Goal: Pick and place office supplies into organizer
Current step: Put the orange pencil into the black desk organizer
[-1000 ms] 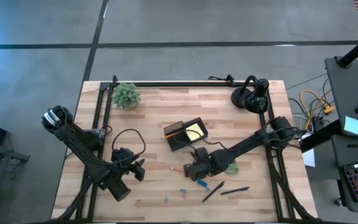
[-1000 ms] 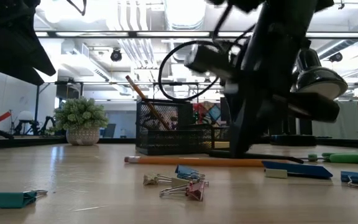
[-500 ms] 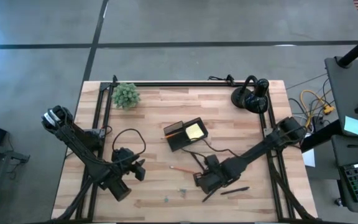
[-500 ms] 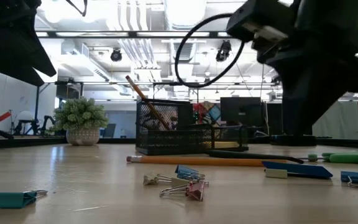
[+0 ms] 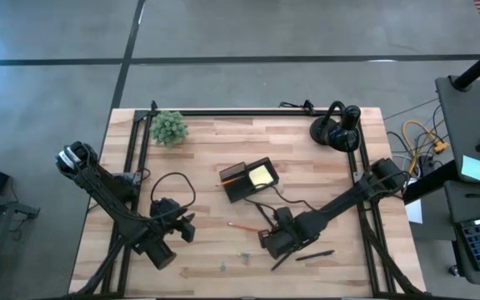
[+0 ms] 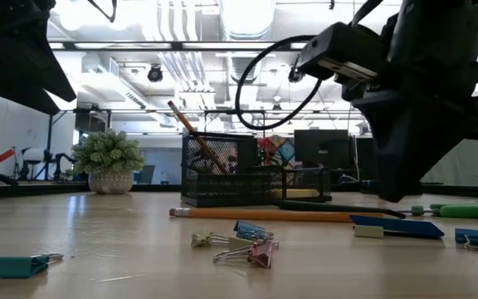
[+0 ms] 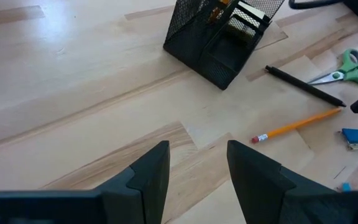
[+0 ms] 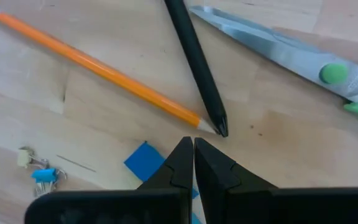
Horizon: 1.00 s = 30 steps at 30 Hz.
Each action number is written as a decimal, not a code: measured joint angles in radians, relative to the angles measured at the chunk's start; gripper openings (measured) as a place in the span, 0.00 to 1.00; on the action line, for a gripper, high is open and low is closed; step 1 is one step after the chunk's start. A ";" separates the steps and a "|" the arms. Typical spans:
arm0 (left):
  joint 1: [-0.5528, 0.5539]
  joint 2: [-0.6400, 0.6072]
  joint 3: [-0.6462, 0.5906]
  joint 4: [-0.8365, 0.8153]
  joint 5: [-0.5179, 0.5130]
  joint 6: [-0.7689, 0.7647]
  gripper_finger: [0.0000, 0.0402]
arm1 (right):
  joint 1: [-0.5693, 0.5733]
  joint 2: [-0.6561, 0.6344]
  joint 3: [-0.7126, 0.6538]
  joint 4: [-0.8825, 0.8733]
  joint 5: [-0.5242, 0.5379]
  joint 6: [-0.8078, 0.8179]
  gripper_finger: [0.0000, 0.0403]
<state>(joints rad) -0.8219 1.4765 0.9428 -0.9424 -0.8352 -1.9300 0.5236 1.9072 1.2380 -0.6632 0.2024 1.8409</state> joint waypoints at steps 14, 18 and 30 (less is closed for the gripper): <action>0.000 0.000 0.000 0.000 0.000 0.000 0.37 | -0.020 0.000 -0.044 0.058 0.008 0.013 0.02; 0.000 0.000 0.000 0.000 0.000 0.001 0.37 | -0.027 0.000 -0.052 0.070 0.009 0.002 0.02; 0.000 0.000 0.000 -0.001 0.002 0.001 0.37 | -0.027 0.004 -0.062 0.084 0.004 -0.004 0.02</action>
<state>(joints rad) -0.8217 1.4765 0.9428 -0.9431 -0.8329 -1.9293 0.4969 1.9114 1.1759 -0.5791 0.2062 1.8370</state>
